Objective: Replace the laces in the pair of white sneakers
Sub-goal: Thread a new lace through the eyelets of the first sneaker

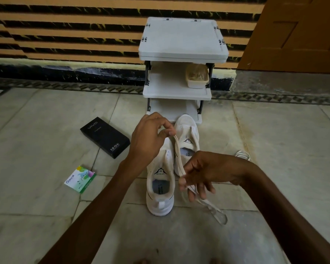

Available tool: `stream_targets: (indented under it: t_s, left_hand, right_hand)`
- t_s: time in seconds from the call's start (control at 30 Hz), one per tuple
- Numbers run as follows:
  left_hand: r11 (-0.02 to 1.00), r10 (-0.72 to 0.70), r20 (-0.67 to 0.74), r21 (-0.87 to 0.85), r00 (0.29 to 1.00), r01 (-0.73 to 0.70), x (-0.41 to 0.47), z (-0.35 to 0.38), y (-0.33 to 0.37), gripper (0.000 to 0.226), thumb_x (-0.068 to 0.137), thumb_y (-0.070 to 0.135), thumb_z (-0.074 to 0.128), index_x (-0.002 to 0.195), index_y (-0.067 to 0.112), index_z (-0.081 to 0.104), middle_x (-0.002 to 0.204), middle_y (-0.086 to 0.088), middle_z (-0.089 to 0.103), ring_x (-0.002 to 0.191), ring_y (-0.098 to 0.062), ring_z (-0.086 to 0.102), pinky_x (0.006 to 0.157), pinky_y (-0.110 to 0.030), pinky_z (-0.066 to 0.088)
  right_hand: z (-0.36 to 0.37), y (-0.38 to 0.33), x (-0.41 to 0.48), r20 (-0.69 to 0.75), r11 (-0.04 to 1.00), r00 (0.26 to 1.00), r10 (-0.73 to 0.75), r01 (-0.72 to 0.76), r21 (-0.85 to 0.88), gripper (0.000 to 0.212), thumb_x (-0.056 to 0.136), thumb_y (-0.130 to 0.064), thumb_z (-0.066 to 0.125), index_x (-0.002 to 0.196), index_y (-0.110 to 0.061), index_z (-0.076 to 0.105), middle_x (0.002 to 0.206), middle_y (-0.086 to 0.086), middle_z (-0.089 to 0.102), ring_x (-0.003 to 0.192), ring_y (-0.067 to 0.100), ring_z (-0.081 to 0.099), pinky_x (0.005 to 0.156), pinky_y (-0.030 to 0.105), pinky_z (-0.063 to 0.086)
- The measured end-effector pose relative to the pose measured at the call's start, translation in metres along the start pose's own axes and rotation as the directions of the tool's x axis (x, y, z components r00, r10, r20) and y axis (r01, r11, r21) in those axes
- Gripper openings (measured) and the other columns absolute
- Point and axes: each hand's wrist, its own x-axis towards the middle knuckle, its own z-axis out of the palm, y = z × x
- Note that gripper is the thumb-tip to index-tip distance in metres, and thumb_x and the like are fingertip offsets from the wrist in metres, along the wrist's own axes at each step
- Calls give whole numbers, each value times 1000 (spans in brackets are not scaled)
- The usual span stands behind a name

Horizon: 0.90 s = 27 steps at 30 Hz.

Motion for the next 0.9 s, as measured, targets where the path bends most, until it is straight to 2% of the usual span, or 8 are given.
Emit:
stream_targets:
  t_s: [0.13, 0.23, 0.4, 0.63, 0.7, 0.77, 0.83, 0.9]
  left_hand:
    - [1000, 8, 86, -29, 996, -5, -2, 1, -7, 8, 84, 16, 72, 79, 22, 72, 91, 12, 62, 99, -12, 53, 84, -37, 48]
    - [1000, -25, 80, -2, 996, 25, -4, 3, -13, 12, 83, 20, 73, 76, 29, 71, 86, 18, 61, 94, -8, 51, 82, -33, 47]
    - [995, -74, 74, -61, 995, 78, -5, 3, -30, 6, 82, 23, 76, 78, 28, 75, 85, 10, 66, 84, -10, 58, 71, -30, 48]
    - [950, -192, 87, -234, 978, 207, -16, 4, -62, 8, 89, 24, 68, 91, 20, 75, 85, 11, 71, 82, -3, 66, 70, -18, 51]
    - [924, -321, 173, -159, 931, 348, -20, 4, -76, 10, 89, 30, 68, 96, 24, 72, 86, 16, 68, 88, -4, 65, 69, -16, 48]
    - [874, -446, 344, -33, 826, 485, -26, 8, -88, 32, 85, 39, 71, 111, 22, 68, 98, 12, 67, 93, -7, 63, 70, -17, 45]
    - [847, -495, 472, 74, 730, 527, -30, 16, -91, 58, 79, 47, 75, 126, 17, 61, 113, 5, 65, 98, -11, 61, 77, -22, 46]
    - [840, -509, 491, 104, 707, 533, -33, 24, -89, 59, 76, 50, 76, 124, 19, 62, 107, 5, 61, 96, -12, 59, 81, -27, 48]
  right_hand:
    - [6, 9, 24, -454, 971, 891, 28, -131, -198, 21, 88, -33, 70, 99, -16, 64, 95, 3, 73, 68, 16, 73, 45, 14, 43]
    - [11, 9, 39, -666, 993, 741, -87, 119, 2, 17, 87, -20, 71, 101, -15, 65, 91, -1, 72, 60, 16, 71, 43, 17, 45]
    - [21, 8, 64, -784, 910, 620, -31, 342, 234, 9, 88, -13, 71, 91, -5, 70, 76, 13, 73, 55, 19, 67, 49, 24, 52]
    - [29, 17, 98, -831, 928, 555, 47, 283, 241, 11, 88, -10, 70, 85, 0, 70, 61, 7, 68, 48, 11, 63, 53, 22, 56]
    - [29, 20, 108, -853, 957, 518, 59, 213, 195, 9, 86, -10, 71, 80, -5, 72, 58, 4, 68, 46, 7, 62, 52, 18, 53]
    - [27, 23, 116, -868, 981, 494, 48, 139, 133, 7, 86, -11, 70, 79, -9, 74, 60, 2, 70, 51, 7, 66, 56, 18, 54]
    - [25, 27, 124, -880, 996, 475, 8, 75, 49, 7, 85, -11, 69, 81, -10, 75, 67, 3, 72, 60, 14, 69, 65, 28, 57]
    - [25, 29, 132, -894, 999, 446, -43, 17, -40, 9, 84, -12, 69, 78, -9, 75, 69, 5, 72, 64, 19, 69, 67, 35, 57]
